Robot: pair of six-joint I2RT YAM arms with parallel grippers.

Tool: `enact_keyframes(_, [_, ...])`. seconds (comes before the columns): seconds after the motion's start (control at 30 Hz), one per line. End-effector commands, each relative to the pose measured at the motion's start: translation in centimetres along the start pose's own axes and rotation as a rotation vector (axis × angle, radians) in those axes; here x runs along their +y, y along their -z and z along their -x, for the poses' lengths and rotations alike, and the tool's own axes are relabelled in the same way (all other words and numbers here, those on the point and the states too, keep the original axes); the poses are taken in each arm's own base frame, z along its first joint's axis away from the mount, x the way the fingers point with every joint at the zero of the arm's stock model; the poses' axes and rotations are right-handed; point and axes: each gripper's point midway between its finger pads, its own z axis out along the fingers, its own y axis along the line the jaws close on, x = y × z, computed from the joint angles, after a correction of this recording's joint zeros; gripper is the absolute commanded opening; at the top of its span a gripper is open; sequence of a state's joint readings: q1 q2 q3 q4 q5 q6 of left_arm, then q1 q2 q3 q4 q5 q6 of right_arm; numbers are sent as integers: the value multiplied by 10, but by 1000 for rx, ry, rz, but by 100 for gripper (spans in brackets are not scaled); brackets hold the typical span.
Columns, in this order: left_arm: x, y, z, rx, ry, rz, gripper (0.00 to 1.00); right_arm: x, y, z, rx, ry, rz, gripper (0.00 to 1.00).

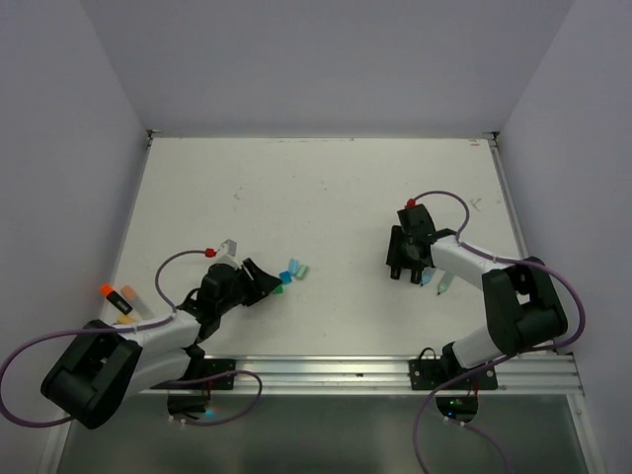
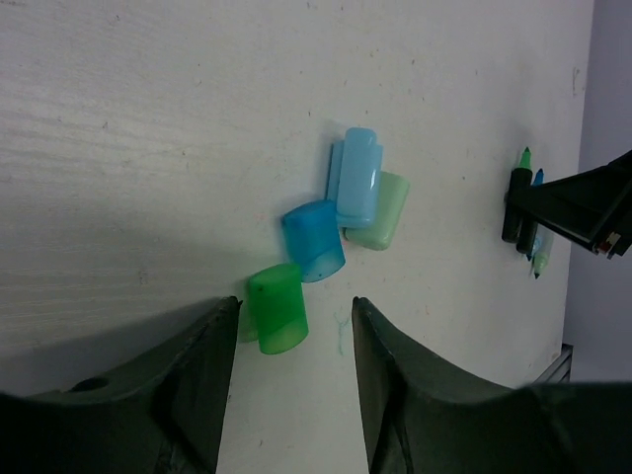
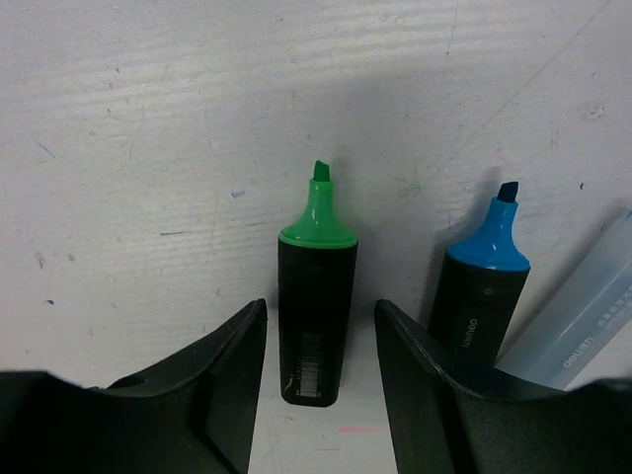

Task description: Open the pen caps

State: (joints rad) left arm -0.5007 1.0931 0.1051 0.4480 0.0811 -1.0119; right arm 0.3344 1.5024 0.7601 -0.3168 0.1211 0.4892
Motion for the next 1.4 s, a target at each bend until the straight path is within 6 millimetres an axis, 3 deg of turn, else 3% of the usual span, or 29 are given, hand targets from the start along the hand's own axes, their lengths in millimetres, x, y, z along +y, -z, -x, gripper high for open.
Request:
enact_keyframes(0.0, [-9,0,10,-31,-25,-8,55,-7,7,5,-22,6,-24,52])
enact_keyframes(0.27, [-19,9,28,-69,-25,28,67,2,30,23,-83,27,28,55])
enact_keyframes(0.37, [-8,18,39,-98,-13,147,70,8,46,26,-95,33,61,56])
enact_keyframes(0.4, [-12,22,47,-116,-11,170,71,11,53,29,-113,37,76,56])
enact_keyframes(0.47, [3,34,57,-154,4,295,73,17,62,31,-120,52,92,56])
enact_keyframes(0.5, [0,41,78,-233,10,342,75,19,65,33,-122,57,101,56])
enact_keyframes(0.53, [2,48,85,-271,63,388,79,26,69,36,-125,69,117,56])
enact_keyframes(0.57, [19,61,82,-265,67,494,82,29,71,34,-114,76,123,56])
enact_keyframes(0.6, [12,71,105,-348,68,530,89,35,72,37,-112,84,130,56])
enact_keyframes(0.67, [21,86,113,-376,57,633,96,45,74,33,-101,118,139,56])
enact_keyframes(0.7, [12,93,129,-425,40,646,97,51,75,35,-106,128,142,56])
enact_keyframes(0.8, [10,96,142,-410,-39,687,98,67,76,29,-103,169,156,56])
enact_keyframes(0.9, [26,97,155,-376,-56,736,98,81,75,22,-80,178,205,56])
enact_keyframes(1.1, [82,127,188,-443,46,939,100,85,74,12,-58,199,219,56])
enact_keyframes(1.2, [107,136,188,-416,127,1027,100,83,73,10,-48,209,207,56])
enact_keyframes(1.37, [125,167,185,-537,180,1134,100,82,75,10,-49,220,205,56])
